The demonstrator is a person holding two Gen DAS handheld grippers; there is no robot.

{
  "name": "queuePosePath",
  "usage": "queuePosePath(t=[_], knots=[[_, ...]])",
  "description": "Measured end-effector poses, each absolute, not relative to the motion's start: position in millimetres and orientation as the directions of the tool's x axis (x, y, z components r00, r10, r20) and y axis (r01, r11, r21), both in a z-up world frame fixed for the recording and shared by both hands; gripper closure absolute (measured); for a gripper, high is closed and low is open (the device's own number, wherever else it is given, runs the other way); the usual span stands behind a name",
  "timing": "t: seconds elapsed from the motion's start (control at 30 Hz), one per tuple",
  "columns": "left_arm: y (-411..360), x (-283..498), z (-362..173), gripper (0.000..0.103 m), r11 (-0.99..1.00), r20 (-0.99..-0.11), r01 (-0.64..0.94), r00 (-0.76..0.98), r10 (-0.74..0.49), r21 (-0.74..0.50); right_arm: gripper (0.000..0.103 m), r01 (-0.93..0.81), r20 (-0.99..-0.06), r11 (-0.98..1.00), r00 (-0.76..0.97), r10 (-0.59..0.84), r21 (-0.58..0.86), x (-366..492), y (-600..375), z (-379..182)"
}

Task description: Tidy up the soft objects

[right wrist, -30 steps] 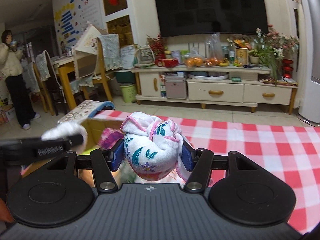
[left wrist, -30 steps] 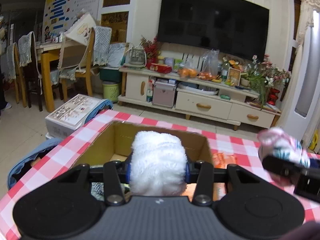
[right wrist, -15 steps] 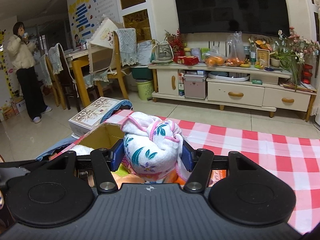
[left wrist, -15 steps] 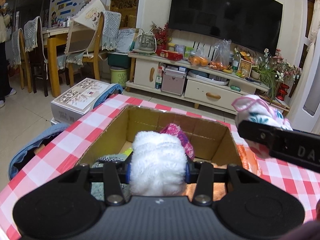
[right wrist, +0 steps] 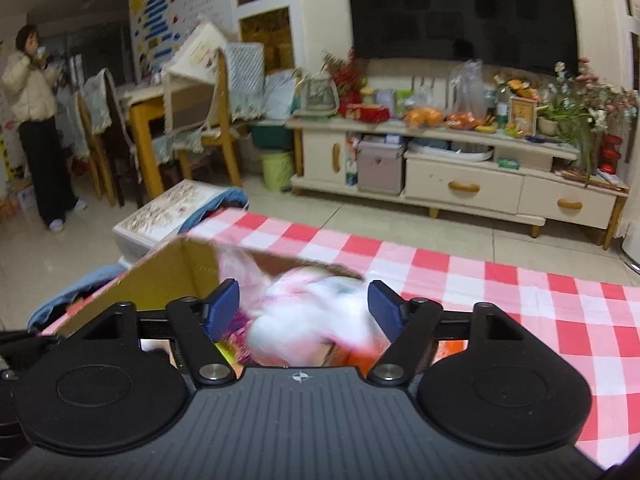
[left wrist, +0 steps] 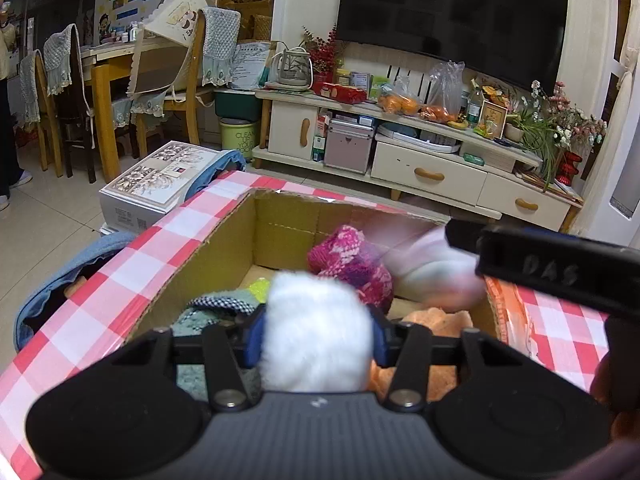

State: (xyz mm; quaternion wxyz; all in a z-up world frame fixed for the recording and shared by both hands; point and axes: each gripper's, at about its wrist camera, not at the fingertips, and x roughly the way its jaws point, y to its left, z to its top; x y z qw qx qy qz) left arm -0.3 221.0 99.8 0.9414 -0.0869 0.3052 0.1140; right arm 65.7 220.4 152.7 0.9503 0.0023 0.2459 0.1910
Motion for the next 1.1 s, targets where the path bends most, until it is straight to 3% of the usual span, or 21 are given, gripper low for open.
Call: queuePosePath(t=[0.03, 0.3, 0.43, 0.63, 1.1], knots=[[221, -1, 100, 0.040, 0.959, -0.594, -0.267, 0.788, 0.160, -0.096, 0.009, -0.353, -0.454, 0.929, 0.814, 0.363, 0.109, 64, 216, 155], [220, -11, 112, 0.021, 0.954, -0.566, -0.278, 0.808, 0.166, -0.117, 0.002, -0.248, -0.382, 0.960, 0.881, 0.278, 0.126, 26, 184, 170], [216, -22, 116, 0.004, 0.957, -0.547, -0.271, 0.819, 0.174, -0.102, 0.000, -0.200, -0.394, 0.969, 0.887, 0.242, 0.145, 6, 168, 168], [208, -42, 123, 0.001, 0.961, -0.512, -0.264, 0.838, 0.188, -0.080, 0.000, -0.126, -0.423, 0.986, 0.892, 0.161, 0.109, -20, 158, 165], [182, -96, 121, 0.001, 0.974, -0.528, -0.225, 0.830, 0.179, -0.024, 0.000, -0.151, -0.496, 0.974, 0.841, 0.217, 0.170, -80, 148, 162]])
